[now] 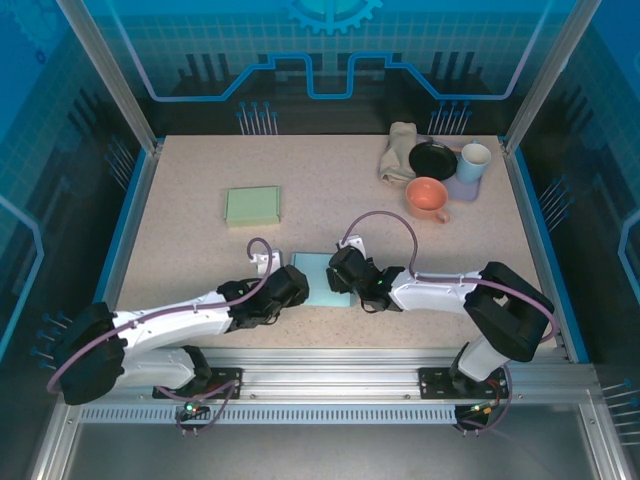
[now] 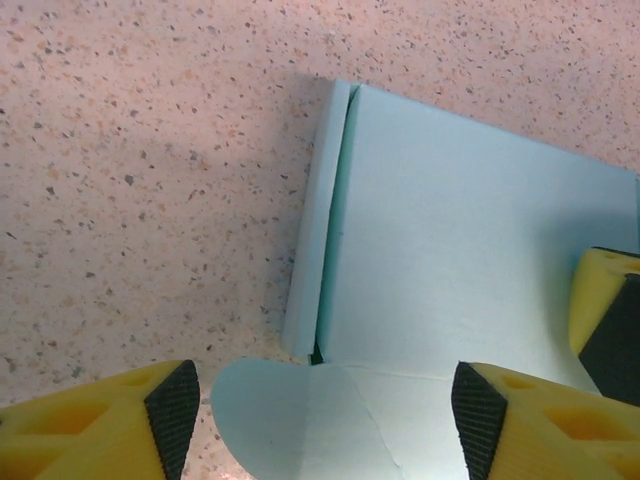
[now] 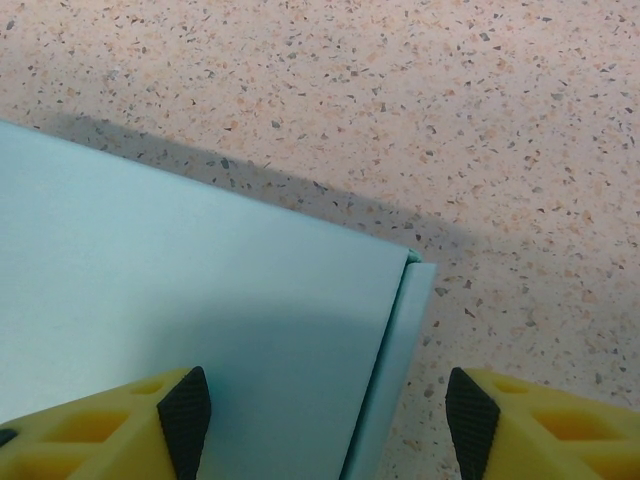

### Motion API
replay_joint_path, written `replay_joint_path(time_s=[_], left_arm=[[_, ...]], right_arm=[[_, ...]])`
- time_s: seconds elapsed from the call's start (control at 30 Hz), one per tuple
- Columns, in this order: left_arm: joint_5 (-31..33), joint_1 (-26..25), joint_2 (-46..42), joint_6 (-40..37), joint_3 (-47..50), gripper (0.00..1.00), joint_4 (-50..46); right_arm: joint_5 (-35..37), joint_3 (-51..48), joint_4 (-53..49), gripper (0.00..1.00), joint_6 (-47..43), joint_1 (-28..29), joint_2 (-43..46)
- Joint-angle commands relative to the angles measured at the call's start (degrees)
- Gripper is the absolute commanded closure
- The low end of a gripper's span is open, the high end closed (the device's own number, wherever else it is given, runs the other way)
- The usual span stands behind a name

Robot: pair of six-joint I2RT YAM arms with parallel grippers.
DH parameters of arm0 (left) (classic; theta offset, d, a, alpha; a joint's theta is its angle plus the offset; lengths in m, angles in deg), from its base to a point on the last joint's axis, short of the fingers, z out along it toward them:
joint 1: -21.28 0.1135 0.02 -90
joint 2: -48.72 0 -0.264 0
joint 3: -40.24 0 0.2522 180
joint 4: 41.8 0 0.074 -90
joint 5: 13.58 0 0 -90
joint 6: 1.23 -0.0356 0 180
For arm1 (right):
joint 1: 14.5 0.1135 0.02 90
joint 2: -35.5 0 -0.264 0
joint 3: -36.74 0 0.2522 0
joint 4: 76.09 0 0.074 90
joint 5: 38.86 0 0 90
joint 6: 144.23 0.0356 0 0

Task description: Fold the paper box

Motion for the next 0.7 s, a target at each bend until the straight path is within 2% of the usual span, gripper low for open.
replay_joint_path(time_s=[0.0, 0.13, 0.37, 0.67], left_arm=[[3.16, 0.07, 1.63, 1.50, -1.67, 0.23, -1.30], [2.46, 0.89, 3.05, 4.40, -1.84, 0.18, -0.08], [-0.19, 1.83, 4.94, 9.58, -2.64, 0.17, 2.46], [-7.55, 1.97, 9.61, 17.62, -4.47, 0.18, 0.23]], right_arm=[[-0.23, -1.83, -2.53, 0.34, 0.32, 0.97, -0.17], [-0.37, -2.18, -2.04, 0.34, -0.19, 1.05, -0.23], [-0.66, -2.20, -1.11, 0.34, -0.64, 0.94, -1.44], [-0.65, -2.47, -1.09, 0.35, -0.64, 0.98, -1.77]])
